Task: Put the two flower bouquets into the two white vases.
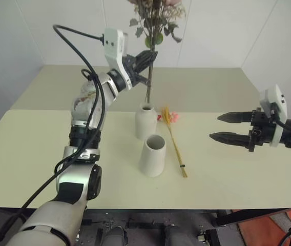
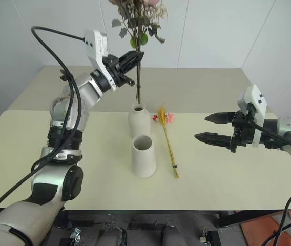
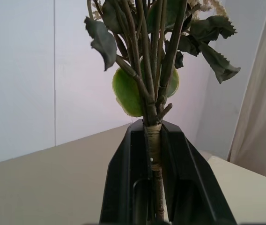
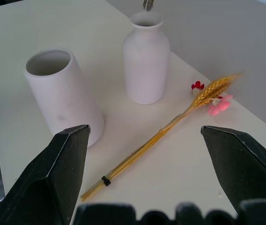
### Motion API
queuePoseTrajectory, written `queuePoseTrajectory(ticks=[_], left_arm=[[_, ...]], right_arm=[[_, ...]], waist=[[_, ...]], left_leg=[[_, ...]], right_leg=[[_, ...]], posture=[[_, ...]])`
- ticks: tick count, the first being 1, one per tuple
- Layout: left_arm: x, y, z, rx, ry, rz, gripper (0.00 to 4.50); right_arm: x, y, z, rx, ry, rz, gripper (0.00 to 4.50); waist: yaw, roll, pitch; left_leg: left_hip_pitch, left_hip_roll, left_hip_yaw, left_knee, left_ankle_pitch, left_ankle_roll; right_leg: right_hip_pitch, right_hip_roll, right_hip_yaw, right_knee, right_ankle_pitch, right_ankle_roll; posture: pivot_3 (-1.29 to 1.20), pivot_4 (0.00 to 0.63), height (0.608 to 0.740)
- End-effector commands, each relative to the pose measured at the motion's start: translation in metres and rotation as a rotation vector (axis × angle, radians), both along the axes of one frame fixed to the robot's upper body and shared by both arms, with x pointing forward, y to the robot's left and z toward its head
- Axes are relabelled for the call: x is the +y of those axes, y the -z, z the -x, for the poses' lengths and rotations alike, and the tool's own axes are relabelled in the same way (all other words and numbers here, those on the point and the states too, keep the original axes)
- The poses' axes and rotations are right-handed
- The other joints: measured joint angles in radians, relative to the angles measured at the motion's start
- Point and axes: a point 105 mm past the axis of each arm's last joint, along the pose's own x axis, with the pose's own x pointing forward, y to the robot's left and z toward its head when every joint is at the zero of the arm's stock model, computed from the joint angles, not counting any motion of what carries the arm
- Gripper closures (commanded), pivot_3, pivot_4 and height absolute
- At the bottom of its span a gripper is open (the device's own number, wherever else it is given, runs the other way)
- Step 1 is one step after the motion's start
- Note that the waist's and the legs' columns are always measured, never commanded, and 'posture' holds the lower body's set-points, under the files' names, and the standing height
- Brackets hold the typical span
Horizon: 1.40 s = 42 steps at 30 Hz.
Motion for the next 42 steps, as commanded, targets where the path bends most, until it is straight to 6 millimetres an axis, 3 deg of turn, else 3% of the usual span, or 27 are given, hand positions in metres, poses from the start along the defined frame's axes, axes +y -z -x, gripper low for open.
queuePoseTrajectory(ticks=[1, 6, 10, 15, 19, 20, 27, 34, 37, 42], left_arm=[[-0.004, -0.010, 0.008, -0.107, -0.002, -0.008, 4.42], [-0.005, 0.003, 0.006, -0.098, -0.010, -0.048, 4.42], [-0.003, 0.020, 0.006, -0.031, 0.000, -0.096, 3.13], [0.016, 0.023, 0.017, -0.023, -0.031, -0.116, 1.50], [0.051, 0.031, 0.050, -0.026, -0.042, -0.194, 0.15], [0.062, 0.034, 0.062, -0.028, -0.036, -0.223, 0.03], [0.102, 0.047, 0.128, -0.025, 0.083, -0.411, 0.03], [0.113, 0.037, 0.171, -0.047, 0.287, -0.504, 0.03], [0.116, 0.035, 0.188, -0.049, 0.399, -0.529, 0.03], [0.119, 0.042, 0.196, -0.026, 0.461, -0.626, 0.03]], right_arm=[[0.000, -0.018, 0.007, -0.083, -0.006, 0.005, 0.00], [0.001, -0.019, 0.008, -0.108, -0.008, 0.009, 0.00], [0.004, -0.014, 0.007, -0.120, -0.018, 0.022, 0.00], [0.008, -0.010, 0.003, -0.112, -0.021, 0.026, 0.00], [0.017, 0.001, -0.002, -0.082, -0.029, 0.042, 0.00], [0.021, 0.004, -0.004, -0.070, -0.029, 0.045, 0.00], [0.050, 0.029, -0.031, 0.149, 0.058, 0.028, 0.00], [0.079, 0.048, -0.065, 0.337, 0.209, 0.088, 0.00], [0.085, 0.058, -0.077, 0.376, 0.272, 0.139, 0.00], [0.096, 0.080, -0.090, 0.379, 0.321, 0.274, 0.00]], waist=[[0.002, 0.000, 0.000], [0.003, 0.000, 0.000], [-0.001, 0.000, 0.000], [-0.005, 0.000, 0.000], [-0.015, 0.001, 0.000], [-0.022, 0.001, 0.000], [-0.027, 0.001, 0.000], [-0.023, 0.001, 0.000], [-0.025, 0.001, 0.000], [-0.028, 0.001, 0.000]], left_leg=[[0.000, 0.000, 0.000, 0.000, 0.000, 0.000], [0.000, 0.000, 0.000, 0.000, 0.000, 0.000], [0.001, 0.000, 0.000, 0.000, 0.000, 0.000], [0.000, 0.000, 0.000, 0.000, 0.000, 0.000], [0.001, 0.001, 0.000, 0.000, 0.000, 0.000], [0.001, 0.001, 0.000, 0.000, 0.000, 0.000], [0.003, 0.003, 0.000, 0.000, 0.000, 0.000], [0.001, 0.002, 0.000, 0.000, 0.000, 0.000], [0.001, 0.003, 0.000, -0.001, 0.000, 0.000], [0.001, 0.003, 0.000, -0.001, 0.000, 0.000]], right_leg=[[0.000, 0.000, 0.000, 0.000, 0.000, 0.000], [0.000, 0.000, 0.000, -0.001, 0.000, 0.000], [0.001, 0.000, 0.000, 0.000, 0.000, 0.000], [0.000, 0.000, 0.000, 0.000, 0.000, 0.000], [0.000, 0.000, 0.000, 0.000, 0.000, 0.000], [0.000, 0.000, 0.000, 0.001, 0.000, 0.000], [0.001, 0.001, 0.000, 0.001, 0.001, -0.001], [0.000, 0.001, 0.000, 0.000, 0.000, -0.002], [-0.001, 0.002, -0.001, 0.000, 0.000, -0.002], [-0.001, 0.002, -0.001, 0.001, 0.000, -0.003]], posture=[[0.00, 0.150, 0.740], [0.00, 0.150, 0.740], [0.00, 0.150, 0.740], [0.00, 0.150, 0.740], [0.00, 0.150, 0.740], [0.00, 0.150, 0.740], [0.00, 0.150, 0.740], [0.00, 0.150, 0.740], [0.00, 0.150, 0.740], [0.00, 0.150, 0.740]])
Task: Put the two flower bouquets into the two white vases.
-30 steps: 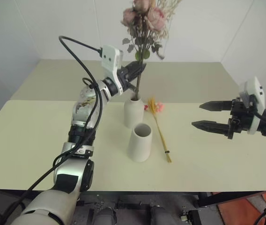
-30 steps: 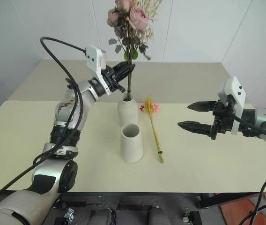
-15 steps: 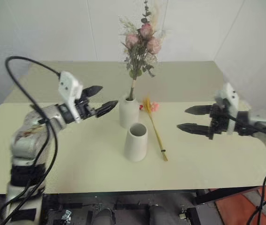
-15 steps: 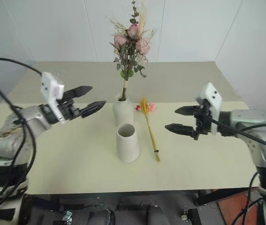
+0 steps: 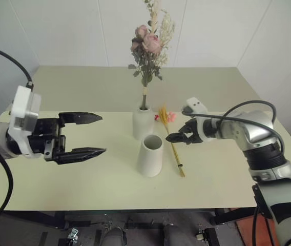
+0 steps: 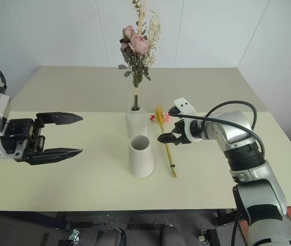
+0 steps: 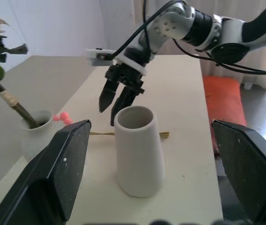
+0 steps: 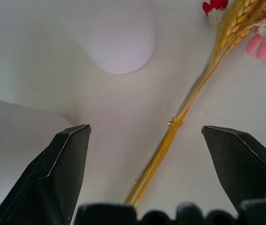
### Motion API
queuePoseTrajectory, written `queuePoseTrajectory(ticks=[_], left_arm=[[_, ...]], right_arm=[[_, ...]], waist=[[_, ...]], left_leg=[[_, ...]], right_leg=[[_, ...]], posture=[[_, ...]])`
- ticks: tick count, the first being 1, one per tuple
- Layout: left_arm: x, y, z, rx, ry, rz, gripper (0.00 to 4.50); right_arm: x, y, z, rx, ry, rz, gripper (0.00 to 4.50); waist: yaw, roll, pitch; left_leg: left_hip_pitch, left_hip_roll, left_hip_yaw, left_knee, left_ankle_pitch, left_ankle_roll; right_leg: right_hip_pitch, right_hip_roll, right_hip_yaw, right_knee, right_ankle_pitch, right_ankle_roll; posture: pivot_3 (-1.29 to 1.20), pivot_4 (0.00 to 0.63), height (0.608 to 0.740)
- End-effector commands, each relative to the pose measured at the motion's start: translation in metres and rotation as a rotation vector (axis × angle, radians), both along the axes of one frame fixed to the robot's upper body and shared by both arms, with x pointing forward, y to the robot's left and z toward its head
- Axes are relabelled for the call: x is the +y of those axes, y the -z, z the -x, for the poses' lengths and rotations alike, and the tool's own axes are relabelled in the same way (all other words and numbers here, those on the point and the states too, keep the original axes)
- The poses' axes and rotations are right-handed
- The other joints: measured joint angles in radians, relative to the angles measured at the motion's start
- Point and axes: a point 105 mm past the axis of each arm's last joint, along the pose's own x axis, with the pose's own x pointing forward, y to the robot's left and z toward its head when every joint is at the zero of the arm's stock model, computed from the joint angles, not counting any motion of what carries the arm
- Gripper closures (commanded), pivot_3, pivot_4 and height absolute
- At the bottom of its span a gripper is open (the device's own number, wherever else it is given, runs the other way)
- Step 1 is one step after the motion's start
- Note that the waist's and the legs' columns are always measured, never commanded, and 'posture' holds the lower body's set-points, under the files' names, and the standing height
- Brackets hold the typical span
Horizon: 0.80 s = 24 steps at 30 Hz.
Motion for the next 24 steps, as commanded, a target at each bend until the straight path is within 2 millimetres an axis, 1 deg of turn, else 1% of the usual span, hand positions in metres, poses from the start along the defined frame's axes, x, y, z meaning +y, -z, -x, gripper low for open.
queuePoseTrajectory(ticks=[1, 3, 4, 7, 10, 13, 16, 18, 21, 23, 24], left_arm=[[0.000, -0.004, 0.007, -0.043, 0.038, -0.037, 0.03], [-0.001, -0.004, 0.007, -0.049, 0.037, -0.032, 0.03], [-0.002, -0.004, 0.007, -0.051, 0.036, -0.028, 0.00], [-0.003, -0.004, 0.008, -0.053, 0.037, -0.030, 0.00], [-0.003, -0.004, 0.008, -0.055, 0.037, -0.034, 0.00], [-0.004, -0.005, 0.009, -0.055, 0.038, -0.037, 0.00], [-0.004, -0.005, 0.009, -0.052, 0.038, -0.039, 0.00], [-0.005, -0.004, 0.008, -0.049, 0.039, -0.039, 0.00], [-0.006, -0.003, 0.007, -0.041, 0.039, -0.036, 0.00], [-0.006, -0.002, 0.005, -0.029, 0.037, -0.031, 0.00], [-0.006, -0.001, 0.004, -0.021, 0.039, -0.026, 0.00]], right_arm=[[0.003, 0.005, -0.010, -0.031, 0.020, 0.095, 0.00], [0.003, 0.017, -0.016, -0.047, 0.026, 0.166, 0.00], [0.004, 0.021, -0.018, -0.064, 0.015, 0.195, 0.39], [0.009, 0.027, -0.022, -0.095, -0.001, 0.218, 1.17], [0.010, 0.029, -0.026, -0.131, 0.004, 0.236, 2.22], [0.001, 0.027, -0.032, -0.136, 0.075, 0.212, 3.36], [-0.010, 0.022, -0.036, -0.145, 0.155, 0.176, 4.36], [-0.025, 0.010, -0.040, -0.156, 0.261, 0.113, 4.44], [-0.047, -0.025, -0.042, -0.282, 0.388, -0.047, 4.44], [-0.063, -0.054, -0.036, -0.387, 0.460, -0.172, 4.44], [-0.069, -0.065, -0.032, -0.434, 0.484, -0.222, 4.44]], waist=[[-0.001, 0.000, 0.000], [0.000, 0.000, 0.000], [0.001, 0.000, 0.000], [0.000, 0.000, 0.000], [-0.003, 0.000, 0.000], [-0.003, 0.000, 0.000], [-0.002, 0.000, 0.000], [-0.001, 0.000, 0.000], [0.003, 0.000, 0.000], [0.002, 0.000, 0.000], [0.002, 0.000, 0.000]], left_leg=[[0.000, 0.000, 0.000, 0.000, 0.000, 0.000], [0.000, 0.000, 0.000, 0.000, 0.000, 0.000], [0.000, 0.000, 0.000, 0.000, 0.000, 0.000], [-0.001, 0.000, 0.000, 0.000, 0.000, 0.000], [-0.001, 0.001, 0.000, 0.000, 0.000, 0.000], [0.000, 0.001, 0.000, 0.000, 0.000, 0.000], [-0.001, 0.001, 0.000, 0.000, 0.000, 0.000], [-0.001, 0.001, 0.000, 0.000, 0.000, 0.000], [-0.001, 0.001, 0.000, 0.000, 0.000, 0.000], [-0.001, 0.001, -0.001, -0.001, 0.000, 0.000], [-0.001, 0.001, 0.000, -0.001, 0.000, 0.000]], right_leg=[[0.000, 0.000, 0.000, 0.000, 0.000, 0.000], [0.000, 0.000, 0.000, 0.000, 0.000, 0.000], [0.000, 0.000, 0.000, 0.000, 0.000, 0.000], [-0.001, 0.000, 0.000, 0.000, 0.000, 0.000], [-0.001, 0.000, 0.000, 0.000, 0.000, 0.000], [-0.001, 0.001, 0.000, 0.001, 0.000, 0.000], [-0.001, 0.001, 0.000, 0.000, 0.000, 0.000], [-0.001, 0.001, 0.000, 0.000, 0.000, 0.000], [-0.001, 0.000, 0.000, 0.000, 0.000, 0.000], [-0.001, 0.000, 0.000, 0.000, 0.000, 0.000], [-0.001, 0.001, 0.000, 0.000, 0.000, 0.000]], posture=[[0.00, 0.150, 0.740], [0.00, 0.150, 0.740], [0.00, 0.150, 0.740], [0.00, 0.150, 0.740], [0.00, 0.150, 0.740], [0.00, 0.150, 0.740], [0.00, 0.150, 0.740], [0.00, 0.150, 0.740], [0.00, 0.150, 0.740], [0.00, 0.150, 0.740], [0.00, 0.150, 0.740]])
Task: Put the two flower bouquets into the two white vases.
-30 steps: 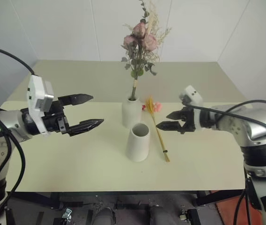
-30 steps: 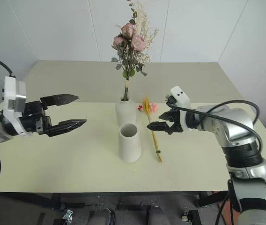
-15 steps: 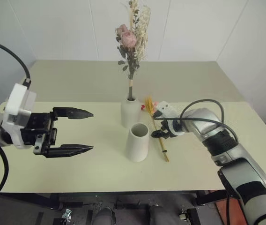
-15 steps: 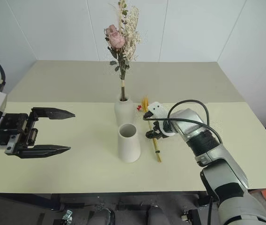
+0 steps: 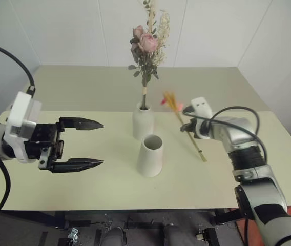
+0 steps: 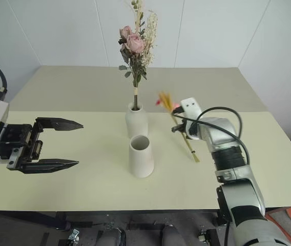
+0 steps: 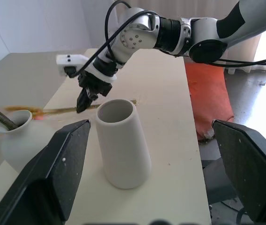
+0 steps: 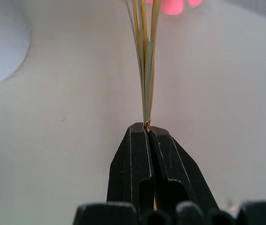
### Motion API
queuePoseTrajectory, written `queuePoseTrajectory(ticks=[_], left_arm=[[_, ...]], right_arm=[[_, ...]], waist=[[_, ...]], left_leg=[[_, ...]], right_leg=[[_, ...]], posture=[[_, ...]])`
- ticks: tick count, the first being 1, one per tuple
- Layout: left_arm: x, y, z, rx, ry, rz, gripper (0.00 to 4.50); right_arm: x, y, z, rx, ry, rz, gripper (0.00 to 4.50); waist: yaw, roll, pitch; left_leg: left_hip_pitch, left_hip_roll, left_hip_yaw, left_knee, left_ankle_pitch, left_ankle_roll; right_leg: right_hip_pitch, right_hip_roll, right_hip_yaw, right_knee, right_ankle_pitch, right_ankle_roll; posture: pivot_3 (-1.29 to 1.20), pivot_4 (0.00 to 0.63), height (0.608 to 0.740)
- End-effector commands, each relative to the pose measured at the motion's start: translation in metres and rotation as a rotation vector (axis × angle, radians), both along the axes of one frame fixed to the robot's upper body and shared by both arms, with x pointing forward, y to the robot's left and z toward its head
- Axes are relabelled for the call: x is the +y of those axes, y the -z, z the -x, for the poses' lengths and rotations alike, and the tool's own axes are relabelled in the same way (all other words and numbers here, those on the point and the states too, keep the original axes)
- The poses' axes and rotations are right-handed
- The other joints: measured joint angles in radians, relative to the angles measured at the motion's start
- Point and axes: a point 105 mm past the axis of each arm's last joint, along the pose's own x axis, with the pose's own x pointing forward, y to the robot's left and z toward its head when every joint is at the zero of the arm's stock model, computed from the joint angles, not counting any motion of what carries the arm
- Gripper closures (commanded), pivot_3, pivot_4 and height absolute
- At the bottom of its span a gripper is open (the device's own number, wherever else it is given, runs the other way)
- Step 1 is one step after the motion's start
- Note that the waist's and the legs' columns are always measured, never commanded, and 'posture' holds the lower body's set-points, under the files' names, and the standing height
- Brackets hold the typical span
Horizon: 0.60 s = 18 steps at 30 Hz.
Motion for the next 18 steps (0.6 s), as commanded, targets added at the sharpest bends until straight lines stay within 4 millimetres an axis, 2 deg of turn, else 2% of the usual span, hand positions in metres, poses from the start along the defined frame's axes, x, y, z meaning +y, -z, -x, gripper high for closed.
queuePoseTrajectory(ticks=[1, 2, 6, 8, 9, 14, 18], left_arm=[[-0.002, -0.004, 0.001, -0.007, 0.012, 0.000, 0.00], [-0.002, -0.003, 0.000, -0.002, 0.015, 0.003, 0.00], [-0.002, 0.003, -0.007, 0.037, 0.021, 0.010, 0.00], [-0.001, 0.005, -0.010, 0.047, 0.023, 0.009, 0.00], [-0.001, 0.005, -0.011, 0.053, 0.025, 0.010, 0.00], [0.003, 0.008, -0.018, 0.076, 0.025, 0.005, 0.00], [0.003, 0.008, -0.020, 0.078, 0.028, -0.001, 0.00]], right_arm=[[-0.021, -0.061, 0.012, -0.273, 0.076, -0.154, 4.44], [-0.023, -0.068, 0.015, -0.317, 0.083, -0.181, 4.44], [-0.012, -0.132, 0.058, -0.636, -0.117, -0.558, 4.44], [0.001, -0.145, 0.072, -0.688, -0.226, -0.624, 4.44], [0.014, -0.151, 0.080, -0.700, -0.306, -0.644, 4.44], [0.072, -0.163, 0.114, -0.696, -0.622, -0.776, 4.44], [0.099, -0.156, 0.122, -0.652, -0.709, -0.800, 4.44]], waist=[[0.000, 0.000, 0.000], [-0.001, 0.000, 0.000], [-0.009, 0.000, 0.000], [-0.012, 0.002, 0.001], [-0.013, 0.002, 0.001], [-0.025, 0.002, 0.001], [-0.026, 0.002, 0.001]], left_leg=[[0.000, 0.000, 0.000, 0.000, 0.000, 0.000], [0.000, 0.000, 0.000, 0.000, 0.000, 0.000], [0.002, 0.001, 0.000, -0.001, 0.000, 0.000], [0.002, 0.001, 0.000, -0.001, 0.000, 0.000], [0.002, 0.001, 0.000, -0.001, 0.000, 0.000], [0.002, 0.002, 0.000, -0.001, 0.000, 0.000], [0.002, 0.002, 0.000, -0.001, 0.000, 0.000]], right_leg=[[0.000, 0.000, 0.000, 0.000, 0.000, 0.000], [0.000, 0.000, 0.000, 0.000, 0.000, 0.000], [0.001, 0.001, 0.001, 0.000, 0.000, 0.000], [0.001, 0.001, 0.001, 0.001, 0.000, 0.000], [0.001, 0.001, 0.001, 0.001, 0.000, 0.000], [0.001, 0.001, 0.001, 0.001, 0.000, 0.000], [0.001, 0.002, 0.001, 0.001, 0.000, 0.000]], posture=[[0.00, 0.150, 0.740], [0.00, 0.150, 0.740], [0.00, 0.150, 0.740], [0.00, 0.150, 0.740], [0.00, 0.150, 0.740], [0.00, 0.150, 0.740], [0.00, 0.150, 0.740]])
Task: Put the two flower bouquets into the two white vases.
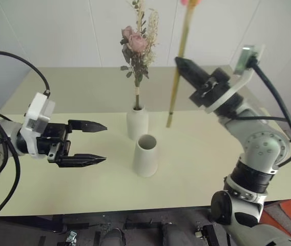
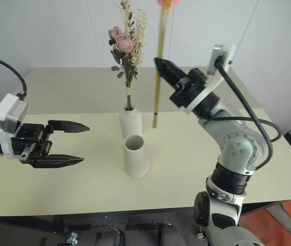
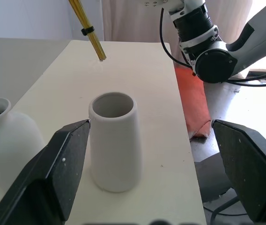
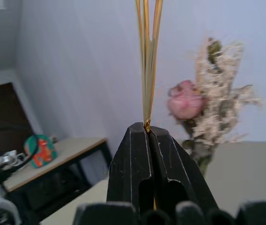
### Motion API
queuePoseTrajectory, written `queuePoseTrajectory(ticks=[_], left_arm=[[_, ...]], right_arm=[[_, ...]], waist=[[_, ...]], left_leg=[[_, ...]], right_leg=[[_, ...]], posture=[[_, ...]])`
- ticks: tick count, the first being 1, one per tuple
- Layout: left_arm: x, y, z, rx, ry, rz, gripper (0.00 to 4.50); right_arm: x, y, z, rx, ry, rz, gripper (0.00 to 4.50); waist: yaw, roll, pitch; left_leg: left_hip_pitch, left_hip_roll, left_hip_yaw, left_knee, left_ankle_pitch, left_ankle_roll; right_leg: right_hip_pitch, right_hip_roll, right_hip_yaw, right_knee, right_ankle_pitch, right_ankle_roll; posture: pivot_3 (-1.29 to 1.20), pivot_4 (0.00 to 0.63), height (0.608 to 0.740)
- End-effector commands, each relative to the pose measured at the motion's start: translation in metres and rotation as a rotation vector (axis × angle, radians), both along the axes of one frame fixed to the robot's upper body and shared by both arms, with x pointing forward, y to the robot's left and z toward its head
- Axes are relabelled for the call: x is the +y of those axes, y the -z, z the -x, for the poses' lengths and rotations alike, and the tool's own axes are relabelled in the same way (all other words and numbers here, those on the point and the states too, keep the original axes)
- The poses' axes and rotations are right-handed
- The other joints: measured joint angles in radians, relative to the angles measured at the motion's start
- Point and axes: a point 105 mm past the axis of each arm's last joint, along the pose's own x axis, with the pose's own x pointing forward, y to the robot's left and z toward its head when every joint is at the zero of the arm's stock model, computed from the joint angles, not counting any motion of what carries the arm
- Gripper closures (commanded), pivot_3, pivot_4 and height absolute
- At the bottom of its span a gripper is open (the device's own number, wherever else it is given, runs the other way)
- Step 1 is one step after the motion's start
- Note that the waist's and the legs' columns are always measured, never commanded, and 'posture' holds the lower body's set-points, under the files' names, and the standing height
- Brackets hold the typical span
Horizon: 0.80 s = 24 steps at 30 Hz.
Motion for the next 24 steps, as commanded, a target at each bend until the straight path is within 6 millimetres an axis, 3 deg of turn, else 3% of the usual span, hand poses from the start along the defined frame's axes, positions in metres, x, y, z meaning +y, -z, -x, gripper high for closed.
queuePoseTrajectory(ticks=[1, 5, 16, 19, 24], left_arm=[[0.001, -0.006, 0.000, -0.036, 0.011, -0.011, 0.00], [0.002, -0.007, 0.000, -0.038, 0.009, -0.017, 0.00], [0.002, -0.006, -0.002, -0.045, 0.003, -0.024, 0.00], [0.001, -0.006, -0.002, -0.048, 0.006, -0.026, 0.00], [0.001, -0.007, -0.004, -0.051, 0.009, -0.029, 0.00]], right_arm=[[0.017, -0.007, 0.017, -0.070, -0.074, -0.004, 4.44], [0.030, -0.002, 0.020, -0.064, -0.115, 0.003, 4.44], [0.038, 0.042, 0.013, -0.033, -0.111, 0.110, 4.44], [0.039, 0.052, 0.014, -0.031, -0.110, 0.132, 3.72], [0.028, 0.067, 0.022, -0.042, -0.108, 0.166, 2.00]], waist=[[0.001, 0.000, 0.000], [0.005, 0.000, 0.000], [0.004, 0.000, 0.000], [0.004, 0.000, 0.000], [0.006, 0.000, 0.000]], left_leg=[[0.000, 0.000, 0.000, 0.000, 0.000, 0.000], [-0.001, 0.000, 0.000, 0.000, 0.000, 0.000], [0.000, 0.000, 0.000, 0.000, 0.000, 0.000], [0.000, 0.000, 0.000, 0.000, 0.000, 0.000], [0.000, 0.000, 0.000, 0.000, 0.000, 0.000]], right_leg=[[0.000, 0.000, 0.000, 0.000, 0.000, 0.000], [0.000, 0.000, 0.000, 0.000, 0.000, 0.000], [0.000, 0.000, 0.000, 0.000, 0.000, 0.000], [0.000, 0.000, 0.000, 0.000, 0.000, 0.000], [0.000, 0.000, 0.000, 0.000, 0.000, 0.000]], posture=[[0.00, 0.150, 0.740], [0.00, 0.150, 0.740], [0.00, 0.150, 0.740], [0.00, 0.150, 0.740], [0.00, 0.150, 0.740]])
